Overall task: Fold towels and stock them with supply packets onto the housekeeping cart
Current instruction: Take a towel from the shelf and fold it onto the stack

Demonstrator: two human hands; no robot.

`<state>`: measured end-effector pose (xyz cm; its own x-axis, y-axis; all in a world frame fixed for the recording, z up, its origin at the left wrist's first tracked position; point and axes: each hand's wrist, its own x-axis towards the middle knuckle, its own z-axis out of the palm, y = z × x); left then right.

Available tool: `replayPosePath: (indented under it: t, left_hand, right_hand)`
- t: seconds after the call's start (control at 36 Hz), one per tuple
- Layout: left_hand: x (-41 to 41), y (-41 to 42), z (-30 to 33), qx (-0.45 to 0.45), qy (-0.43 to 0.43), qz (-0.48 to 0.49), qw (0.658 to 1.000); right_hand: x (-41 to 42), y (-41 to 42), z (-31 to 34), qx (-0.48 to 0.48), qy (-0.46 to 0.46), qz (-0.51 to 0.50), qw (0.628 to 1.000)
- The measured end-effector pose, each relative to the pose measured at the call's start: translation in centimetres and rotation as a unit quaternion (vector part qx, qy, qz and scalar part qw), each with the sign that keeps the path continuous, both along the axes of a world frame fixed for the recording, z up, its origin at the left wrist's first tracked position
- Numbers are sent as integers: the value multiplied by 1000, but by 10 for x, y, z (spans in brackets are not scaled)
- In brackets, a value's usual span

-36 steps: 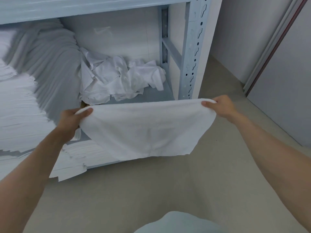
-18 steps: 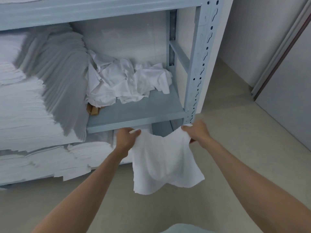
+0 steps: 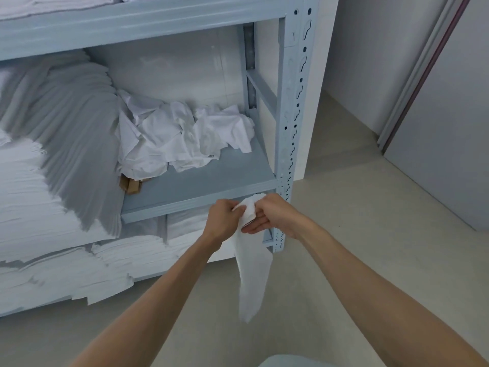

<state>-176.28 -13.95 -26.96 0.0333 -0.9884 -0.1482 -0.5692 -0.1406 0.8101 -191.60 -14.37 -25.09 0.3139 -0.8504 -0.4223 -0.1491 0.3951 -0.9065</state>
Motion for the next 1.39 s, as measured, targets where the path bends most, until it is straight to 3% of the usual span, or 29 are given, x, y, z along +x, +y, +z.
replayPosePath:
  t: [0.31,0.47,0.58,0.75,0.86,0.94,1.03,1.14,1.22,1.31,1.39]
  left_hand:
    - [5,-4,25,-48,55,-31,997]
    - [6,-1,38,-23,84,-71,994]
    - [2,1,37,-32,41,-102,993]
    - [-5,2,35,-47,-130,-158,978]
    - [-10,6,29,-56,-124,-137,981]
    - [-9,7,24,-60,-89,-82,991]
    - [0,5,24,-68,-69,-35,995]
    - [12,4,20,-71,-108,-57,990]
    - [16,6,10,-66,-131,-49,988]
    - [18,3,3,-73,-128,-23,989]
    - [19,2,2,-74,-129,-19,989]
  right_hand:
    - [-5,-3,-14,-201,56,-106,972]
    - [-12,-7,-20,-306,263,-90,911]
    - [-14,-7,-23,-375,315,-64,869]
    - [-21,-1,-32,-329,316,-42,889]
    - [-31,3,-38,-313,299,9,901]
    - [-50,6,-42,-271,298,103,910]
    - [-82,13,-52,-239,409,181,862]
    - [-116,15,-50,-283,471,116,827]
    - [-121,7,-37,-402,535,84,738]
    - [-124,7,-30,-540,543,65,640]
    - [-127,6,-31,-591,551,56,586]
